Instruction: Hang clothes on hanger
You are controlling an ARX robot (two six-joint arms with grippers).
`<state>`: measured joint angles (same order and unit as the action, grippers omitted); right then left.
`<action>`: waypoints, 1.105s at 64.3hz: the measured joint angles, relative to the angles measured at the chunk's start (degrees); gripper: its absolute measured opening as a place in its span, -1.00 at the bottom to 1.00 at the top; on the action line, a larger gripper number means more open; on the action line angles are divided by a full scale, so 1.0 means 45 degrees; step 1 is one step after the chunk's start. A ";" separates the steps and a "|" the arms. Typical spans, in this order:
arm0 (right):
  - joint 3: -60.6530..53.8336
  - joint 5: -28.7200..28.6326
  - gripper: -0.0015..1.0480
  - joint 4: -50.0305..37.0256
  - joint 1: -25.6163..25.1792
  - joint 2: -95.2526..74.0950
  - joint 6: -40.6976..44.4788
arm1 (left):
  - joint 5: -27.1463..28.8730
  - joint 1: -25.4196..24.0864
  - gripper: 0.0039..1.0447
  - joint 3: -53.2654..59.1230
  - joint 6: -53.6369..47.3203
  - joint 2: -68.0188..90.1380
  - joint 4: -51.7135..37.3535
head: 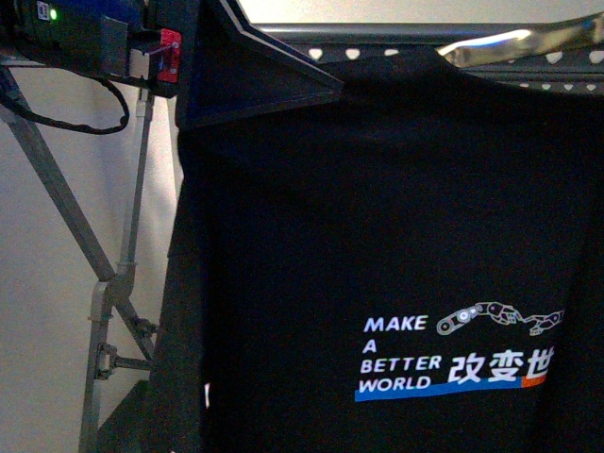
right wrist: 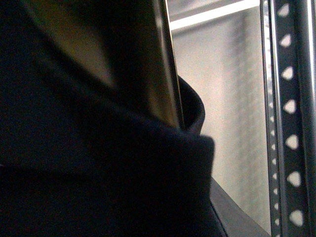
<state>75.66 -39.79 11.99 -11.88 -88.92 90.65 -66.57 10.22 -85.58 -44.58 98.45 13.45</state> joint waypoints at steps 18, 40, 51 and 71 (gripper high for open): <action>-0.0525 0.0019 -0.82 0.0622 -0.0835 0.0005 -0.0588 | -0.0053 -0.0015 0.70 0.0000 0.0005 -0.0044 0.0000; -0.0996 -0.0597 -0.83 0.3065 -0.1773 0.0340 -0.2254 | 1.0710 0.0486 0.88 0.3089 0.7436 -0.0860 -0.8952; -0.1268 -0.0962 -0.83 0.2550 -0.2025 0.0583 -0.3128 | 1.6417 0.0393 0.88 0.3177 1.1667 -0.1127 -1.1079; -0.1447 -0.0573 -0.83 0.2127 -0.1588 0.1263 -0.6504 | 1.7456 0.0685 0.76 0.3361 1.2041 -0.1719 -0.9806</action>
<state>69.14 -42.37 21.56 -19.03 -83.24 61.39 11.99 13.30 -70.46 9.61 90.72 -30.68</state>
